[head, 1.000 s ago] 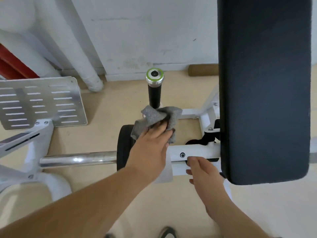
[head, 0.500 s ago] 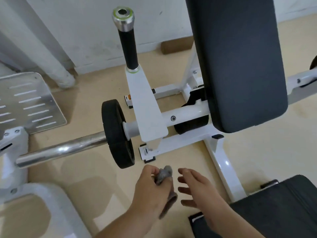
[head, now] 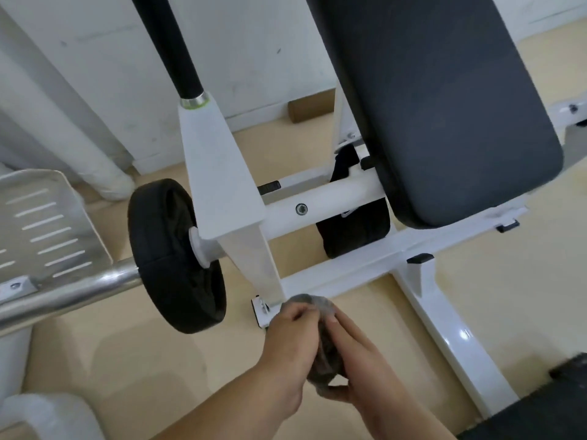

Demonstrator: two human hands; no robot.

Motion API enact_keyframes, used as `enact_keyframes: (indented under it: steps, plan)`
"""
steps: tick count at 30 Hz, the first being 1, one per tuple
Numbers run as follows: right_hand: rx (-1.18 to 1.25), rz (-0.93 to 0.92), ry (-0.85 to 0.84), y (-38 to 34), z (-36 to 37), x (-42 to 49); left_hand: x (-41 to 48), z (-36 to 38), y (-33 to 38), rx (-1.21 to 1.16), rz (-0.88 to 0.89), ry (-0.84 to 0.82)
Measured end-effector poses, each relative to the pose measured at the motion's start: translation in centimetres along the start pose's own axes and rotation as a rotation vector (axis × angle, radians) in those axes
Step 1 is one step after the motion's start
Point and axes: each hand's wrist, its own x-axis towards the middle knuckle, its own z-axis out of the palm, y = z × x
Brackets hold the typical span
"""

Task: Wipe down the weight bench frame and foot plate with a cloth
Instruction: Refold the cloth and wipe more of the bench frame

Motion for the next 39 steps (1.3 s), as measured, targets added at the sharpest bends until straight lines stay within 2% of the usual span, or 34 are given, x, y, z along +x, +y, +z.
enact_keyframes:
  steps: [4, 8, 12, 15, 17, 20, 22, 25, 28, 34, 37, 39]
  plan:
    - [0.070, -0.144, 0.120, 3.2, 0.5, 5.8, 5.0, -0.2, -3.5, -0.004, 0.044, -0.001]
    - [0.052, -0.275, 0.232, 4.2, 1.3, 10.9, 8.6, -1.2, -5.7, 0.047, 0.144, 0.113]
    - [0.154, -0.525, 0.260, 1.9, 4.5, 13.5, 9.9, -3.1, -4.6, -0.010, 0.235, 0.240]
    - [0.260, -0.652, 0.193, 0.5, 7.9, 11.6, 8.6, -4.1, -4.2, -0.065, 0.397, 0.318]
    - [0.233, -0.744, 0.206, 1.1, 9.1, 9.9, 7.7, -4.3, -4.1, -0.089, 0.467, 0.331]
    - [0.271, -0.841, 0.118, 1.7, 9.7, 7.5, 6.3, -4.5, -3.9, -0.125, 0.518, 0.238]
    - [0.216, -0.985, 0.079, 1.3, 9.7, 6.6, 5.4, -4.7, -3.5, -0.136, 0.550, 0.125]
    - [0.027, -1.188, 0.059, 1.0, 9.5, 6.2, 4.6, -5.2, -2.4, -0.178, 0.573, 0.108]
    - [-0.177, -1.329, 0.058, 0.8, 8.8, 6.5, 3.6, -5.7, -1.1, -0.197, 0.605, 0.198]
    - [-0.409, -1.390, 0.047, -1.4, 7.5, 10.0, 1.6, -5.8, -0.7, -0.110, 0.744, 0.343]
    - [-0.571, -1.450, 0.234, -2.2, 8.1, 11.0, 1.4, -6.1, -0.3, -0.203, 0.756, 0.157]
    - [-0.575, -1.468, 0.205, -2.6, 8.6, 10.4, 1.3, -6.9, -0.2, -0.249, 0.735, 0.062]
